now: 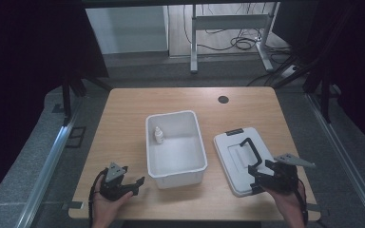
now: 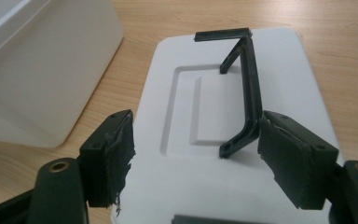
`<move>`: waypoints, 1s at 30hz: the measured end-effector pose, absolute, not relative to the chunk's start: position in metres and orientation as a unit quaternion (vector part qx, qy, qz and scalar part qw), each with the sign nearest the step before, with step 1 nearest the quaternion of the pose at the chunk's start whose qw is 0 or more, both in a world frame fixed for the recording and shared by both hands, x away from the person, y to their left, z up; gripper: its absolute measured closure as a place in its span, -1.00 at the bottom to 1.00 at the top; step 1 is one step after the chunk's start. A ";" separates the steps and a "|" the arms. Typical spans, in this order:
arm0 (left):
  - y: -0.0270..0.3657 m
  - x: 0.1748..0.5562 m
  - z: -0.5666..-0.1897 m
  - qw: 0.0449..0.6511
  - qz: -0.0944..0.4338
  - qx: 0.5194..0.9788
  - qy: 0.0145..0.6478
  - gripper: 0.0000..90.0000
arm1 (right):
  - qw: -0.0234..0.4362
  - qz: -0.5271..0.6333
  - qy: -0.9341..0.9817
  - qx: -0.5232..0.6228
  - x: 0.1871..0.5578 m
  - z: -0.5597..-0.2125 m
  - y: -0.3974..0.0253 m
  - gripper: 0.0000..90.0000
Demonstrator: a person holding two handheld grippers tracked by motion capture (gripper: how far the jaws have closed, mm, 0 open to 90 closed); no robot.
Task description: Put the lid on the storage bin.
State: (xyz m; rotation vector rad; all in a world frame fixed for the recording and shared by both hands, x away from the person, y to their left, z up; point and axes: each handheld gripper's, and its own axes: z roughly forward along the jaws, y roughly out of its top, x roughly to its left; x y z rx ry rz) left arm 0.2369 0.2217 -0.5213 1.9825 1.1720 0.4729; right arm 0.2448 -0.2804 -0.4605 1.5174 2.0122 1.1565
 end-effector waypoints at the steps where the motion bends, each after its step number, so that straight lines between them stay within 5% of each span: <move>1: 0.222 0.237 -0.522 0.384 0.184 0.779 0.460 -0.55 | 0.180 0.407 0.716 0.538 0.249 -0.457 -0.281 -0.38; 15: 0.218 0.239 -0.525 0.384 0.175 0.784 0.456 -0.55 | 0.073 0.356 0.768 0.527 0.314 -0.421 -0.294 -0.19; 30: 0.213 0.234 -0.529 0.369 0.176 0.795 0.447 -0.55 | 0.028 0.246 0.804 0.541 0.372 -0.412 -0.289 0.03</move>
